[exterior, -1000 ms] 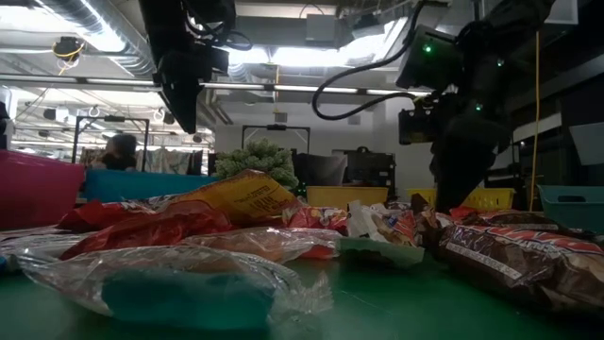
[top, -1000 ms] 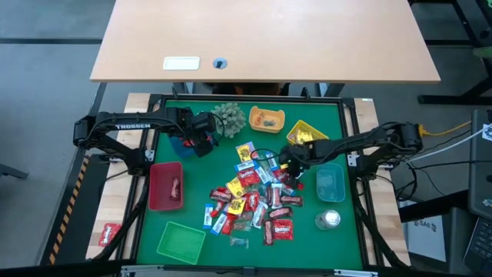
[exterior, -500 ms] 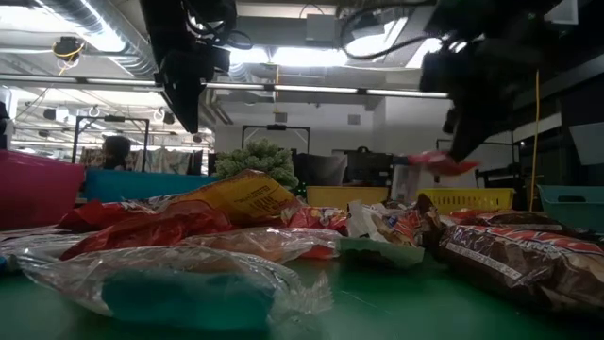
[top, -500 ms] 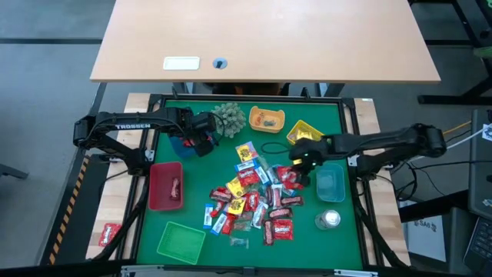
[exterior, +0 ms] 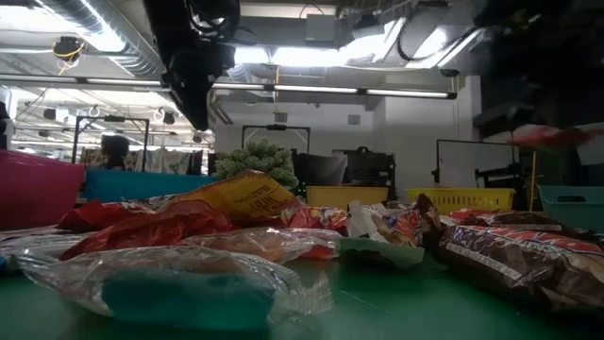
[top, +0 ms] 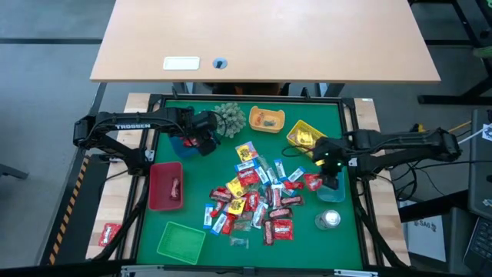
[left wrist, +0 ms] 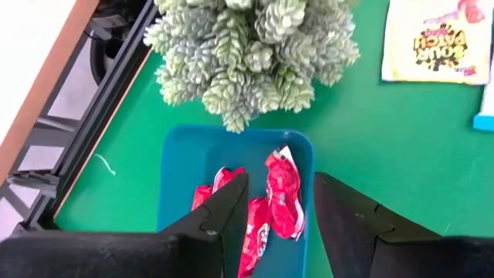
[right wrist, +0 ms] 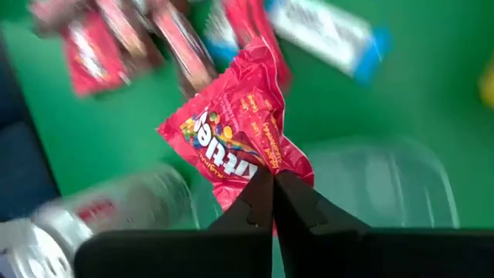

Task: Sort candy
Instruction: Put the red candy into the gray bin

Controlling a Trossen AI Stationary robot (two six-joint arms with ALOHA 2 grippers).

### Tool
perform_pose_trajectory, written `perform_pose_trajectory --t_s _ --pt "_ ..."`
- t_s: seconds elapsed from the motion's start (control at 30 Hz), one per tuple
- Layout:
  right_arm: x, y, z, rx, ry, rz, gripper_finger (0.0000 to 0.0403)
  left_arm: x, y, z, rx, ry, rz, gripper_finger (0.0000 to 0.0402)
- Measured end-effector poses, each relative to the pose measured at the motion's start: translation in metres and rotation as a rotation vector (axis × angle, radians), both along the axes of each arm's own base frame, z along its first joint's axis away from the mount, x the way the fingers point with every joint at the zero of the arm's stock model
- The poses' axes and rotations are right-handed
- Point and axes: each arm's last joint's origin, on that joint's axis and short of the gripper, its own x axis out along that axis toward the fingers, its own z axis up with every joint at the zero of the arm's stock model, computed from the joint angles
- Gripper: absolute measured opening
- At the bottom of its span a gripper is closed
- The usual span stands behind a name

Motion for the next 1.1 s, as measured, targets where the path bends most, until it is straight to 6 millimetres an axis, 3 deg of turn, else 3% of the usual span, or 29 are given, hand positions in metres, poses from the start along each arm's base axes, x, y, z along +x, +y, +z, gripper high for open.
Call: perform_pose_trajectory --t_s 0.3,1.1 --pt "-0.021 -0.001 -0.002 -0.026 0.187 -0.057 0.0002 0.002 0.0 0.001 0.006 -0.026 0.0 0.0132" --pt "-0.021 -0.001 -0.002 -0.027 0.19 -0.058 0.0003 0.002 0.001 0.001 0.007 -0.028 0.0 0.0132"
